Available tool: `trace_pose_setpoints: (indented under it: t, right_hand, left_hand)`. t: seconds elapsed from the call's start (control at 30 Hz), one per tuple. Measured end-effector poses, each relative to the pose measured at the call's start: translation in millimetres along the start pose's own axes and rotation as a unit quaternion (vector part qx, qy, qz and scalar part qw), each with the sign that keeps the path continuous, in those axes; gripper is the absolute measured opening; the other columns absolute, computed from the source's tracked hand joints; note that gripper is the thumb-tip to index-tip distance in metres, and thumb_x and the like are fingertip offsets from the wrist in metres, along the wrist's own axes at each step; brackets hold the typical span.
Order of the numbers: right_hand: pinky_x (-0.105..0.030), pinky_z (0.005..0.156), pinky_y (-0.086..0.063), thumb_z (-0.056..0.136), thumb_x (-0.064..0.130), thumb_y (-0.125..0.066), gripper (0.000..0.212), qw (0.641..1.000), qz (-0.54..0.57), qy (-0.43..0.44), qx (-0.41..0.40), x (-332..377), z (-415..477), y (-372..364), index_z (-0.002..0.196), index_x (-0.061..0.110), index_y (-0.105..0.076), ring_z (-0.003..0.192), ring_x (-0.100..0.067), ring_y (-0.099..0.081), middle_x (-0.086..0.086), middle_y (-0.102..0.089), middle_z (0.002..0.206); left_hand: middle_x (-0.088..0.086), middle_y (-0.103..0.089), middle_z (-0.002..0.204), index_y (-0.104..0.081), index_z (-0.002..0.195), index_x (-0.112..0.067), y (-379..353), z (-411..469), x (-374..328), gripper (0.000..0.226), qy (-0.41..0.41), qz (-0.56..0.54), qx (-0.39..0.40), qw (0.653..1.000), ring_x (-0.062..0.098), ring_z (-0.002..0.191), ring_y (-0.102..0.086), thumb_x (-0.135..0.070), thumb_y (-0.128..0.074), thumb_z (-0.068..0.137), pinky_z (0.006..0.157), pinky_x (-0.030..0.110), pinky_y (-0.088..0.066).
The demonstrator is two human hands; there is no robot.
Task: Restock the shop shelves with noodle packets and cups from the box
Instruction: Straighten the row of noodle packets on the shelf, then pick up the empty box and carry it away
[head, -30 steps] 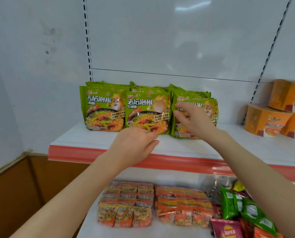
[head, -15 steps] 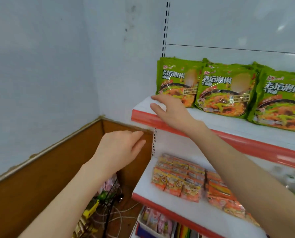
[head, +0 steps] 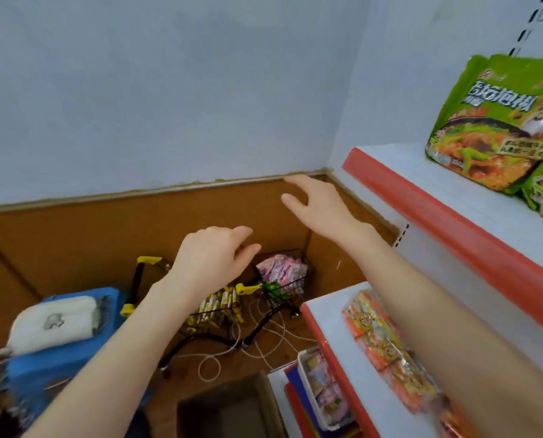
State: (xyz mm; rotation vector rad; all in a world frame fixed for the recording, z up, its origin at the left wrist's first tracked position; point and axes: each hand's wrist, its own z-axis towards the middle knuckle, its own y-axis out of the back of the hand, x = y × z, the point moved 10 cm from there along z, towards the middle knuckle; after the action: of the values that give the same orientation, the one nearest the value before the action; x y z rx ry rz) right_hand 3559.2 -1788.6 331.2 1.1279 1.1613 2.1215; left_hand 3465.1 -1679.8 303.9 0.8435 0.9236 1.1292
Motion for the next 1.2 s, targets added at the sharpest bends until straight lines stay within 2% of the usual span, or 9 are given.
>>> trace_pose_setpoints:
  t: [0.13,0.27,0.4,0.57,0.7,0.87,1.0,1.2]
  right_hand:
    - [-0.03,0.106,-0.034,0.094,0.026,-0.049,0.045,0.998,0.033,0.009,0.051,-2.6,-11.7,-40.1,0.136,0.015,-0.042,0.131,-0.019,-0.042,-0.004,-0.047,0.14]
    - [-0.032,0.106,-0.034,0.094,0.025,-0.049,0.047,0.994,0.056,0.003,0.099,-8.6,-23.2,-84.1,0.138,0.014,-0.039,0.132,-0.02,-0.041,-0.006,-0.046,0.141]
    - [-0.036,0.108,-0.036,0.094,0.023,-0.049,0.048,0.987,0.078,-0.024,0.138,-17.8,-36.2,-130.2,0.139,0.013,-0.037,0.132,-0.022,-0.041,-0.008,-0.045,0.142]
    - [-0.037,0.107,-0.036,0.093,0.022,-0.051,0.051,0.978,0.085,-0.052,0.182,-37.1,-63.3,-195.9,0.14,0.011,-0.036,0.131,-0.024,-0.043,-0.01,-0.045,0.141]
    - [-0.036,0.104,-0.036,0.091,0.022,-0.053,0.052,0.971,0.08,-0.085,0.211,-65.2,-96.3,-249.5,0.139,0.009,-0.037,0.128,-0.026,-0.045,-0.012,-0.047,0.139]
    - [-0.036,0.108,-0.036,0.092,0.021,-0.054,0.056,0.951,0.091,-0.165,0.246,-110.9,-148.2,-323.0,0.141,0.009,-0.032,0.131,-0.026,-0.042,-0.014,-0.042,0.143]
    - [-0.04,0.11,-0.035,0.092,0.022,-0.053,0.057,0.929,0.094,-0.237,0.269,-151.2,-199.3,-384.8,0.142,0.011,-0.03,0.133,-0.026,-0.04,-0.013,-0.039,0.145]
    - [-0.038,0.11,-0.035,0.093,0.022,-0.051,0.057,0.896,0.085,-0.314,0.302,-214.2,-278.6,-472.7,0.144,0.013,-0.027,0.135,-0.024,-0.037,-0.01,-0.036,0.148]
  left_hand:
    - [-0.002,-0.07,0.097,-0.053,0.128,-0.025,-10.0,-35.4,24.0,0.044,0.08,0.01,0.006,0.997,0.019,0.092,-0.065,-0.048,-0.042,0.093,0.07,0.032,-0.053]
    - [-0.001,-0.071,0.101,-0.054,0.128,-0.024,-32.2,-77.0,51.7,0.044,0.164,0.002,0.038,0.986,0.02,0.097,-0.065,-0.047,-0.044,0.092,0.077,0.037,-0.054]
    - [0.004,-0.072,0.093,-0.058,0.122,-0.018,-54.0,-115.4,71.5,0.044,0.214,-0.018,0.039,0.976,0.026,0.09,-0.067,-0.048,-0.046,0.091,0.071,0.04,-0.054]
    - [0.008,-0.069,0.107,-0.051,0.128,-0.017,-105.2,-167.7,95.8,0.045,0.311,-0.041,0.096,0.945,0.032,0.104,-0.061,-0.041,-0.051,0.091,0.083,0.044,-0.05]
    - [0.014,-0.066,0.112,-0.046,0.132,-0.015,-161.2,-216.0,112.6,0.049,0.371,-0.062,0.145,0.915,0.037,0.109,-0.057,-0.04,-0.052,0.09,0.086,0.045,-0.046]
    - [0.016,-0.066,0.11,-0.046,0.125,-0.01,-239.6,-282.8,125.3,0.045,0.409,-0.098,0.22,0.88,0.039,0.104,-0.058,-0.038,-0.052,0.09,0.083,0.048,-0.05]
    - [0.017,-0.064,0.112,-0.047,0.124,-0.008,-303.9,-340.8,131.1,0.045,0.439,-0.106,0.281,0.847,0.039,0.105,-0.057,-0.038,-0.051,0.092,0.082,0.045,-0.047]
    - [0.019,-0.06,0.116,-0.035,0.135,-0.004,-398.9,-417.6,134.7,0.053,0.449,-0.111,0.348,0.815,0.037,0.104,-0.059,-0.033,-0.05,0.093,0.078,0.042,-0.049]
